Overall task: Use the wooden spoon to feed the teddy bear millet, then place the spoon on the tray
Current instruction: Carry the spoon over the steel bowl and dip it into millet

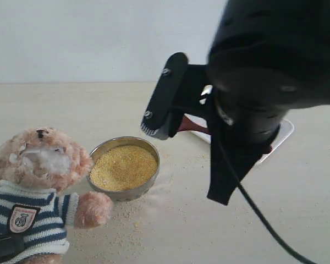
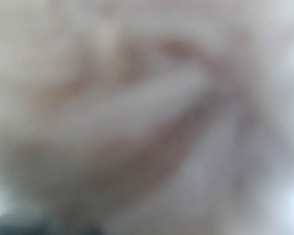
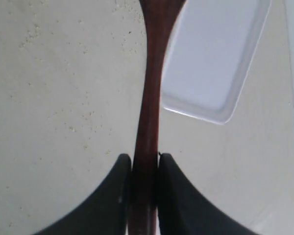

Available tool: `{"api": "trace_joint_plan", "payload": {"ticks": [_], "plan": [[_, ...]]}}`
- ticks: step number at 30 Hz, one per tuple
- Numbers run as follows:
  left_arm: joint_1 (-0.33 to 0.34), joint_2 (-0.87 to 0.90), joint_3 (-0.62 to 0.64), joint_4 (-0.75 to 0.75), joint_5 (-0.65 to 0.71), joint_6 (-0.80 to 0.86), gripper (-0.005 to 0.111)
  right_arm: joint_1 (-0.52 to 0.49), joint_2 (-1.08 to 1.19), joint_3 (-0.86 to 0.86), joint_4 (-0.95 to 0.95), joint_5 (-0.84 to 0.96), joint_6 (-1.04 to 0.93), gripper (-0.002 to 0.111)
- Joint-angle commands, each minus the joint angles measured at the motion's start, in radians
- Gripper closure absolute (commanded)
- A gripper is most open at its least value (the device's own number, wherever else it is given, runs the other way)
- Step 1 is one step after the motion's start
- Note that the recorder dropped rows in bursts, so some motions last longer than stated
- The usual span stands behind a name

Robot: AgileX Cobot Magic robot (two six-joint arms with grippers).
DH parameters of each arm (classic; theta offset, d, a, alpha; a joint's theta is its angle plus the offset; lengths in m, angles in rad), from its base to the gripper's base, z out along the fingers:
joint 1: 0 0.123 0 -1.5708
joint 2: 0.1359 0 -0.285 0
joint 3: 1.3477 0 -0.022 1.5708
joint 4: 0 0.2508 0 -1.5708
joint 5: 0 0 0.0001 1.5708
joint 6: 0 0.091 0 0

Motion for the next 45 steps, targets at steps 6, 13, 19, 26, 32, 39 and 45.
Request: {"api": "trace_joint_plan", "payload": {"ticks": [6, 13, 19, 26, 32, 39, 45], "plan": [[0.003, -0.008, 0.002, -0.019, 0.012, 0.007, 0.102, 0.089, 0.268, -0.184, -0.11, 0.01, -0.111, 0.107], [0.003, -0.008, 0.002, -0.019, 0.012, 0.007, 0.102, 0.085, 0.403, -0.214, -0.256, 0.01, -0.144, 0.107], [0.003, -0.008, 0.002, -0.019, 0.012, 0.007, 0.102, 0.081, 0.452, -0.212, -0.339, 0.01, -0.144, 0.107], [0.003, -0.008, 0.002, -0.019, 0.012, 0.007, 0.102, 0.074, 0.453, -0.212, -0.36, 0.01, -0.14, 0.107], [0.003, -0.008, 0.002, -0.019, 0.012, 0.007, 0.102, 0.074, 0.502, -0.212, -0.363, 0.01, -0.144, 0.107], [0.003, -0.008, 0.002, -0.019, 0.012, 0.007, 0.102, 0.074, 0.539, -0.212, -0.359, 0.01, -0.144, 0.107], [0.003, -0.008, 0.002, -0.019, 0.012, 0.007, 0.102, 0.074, 0.539, -0.212, -0.293, 0.01, -0.146, 0.107]]}}
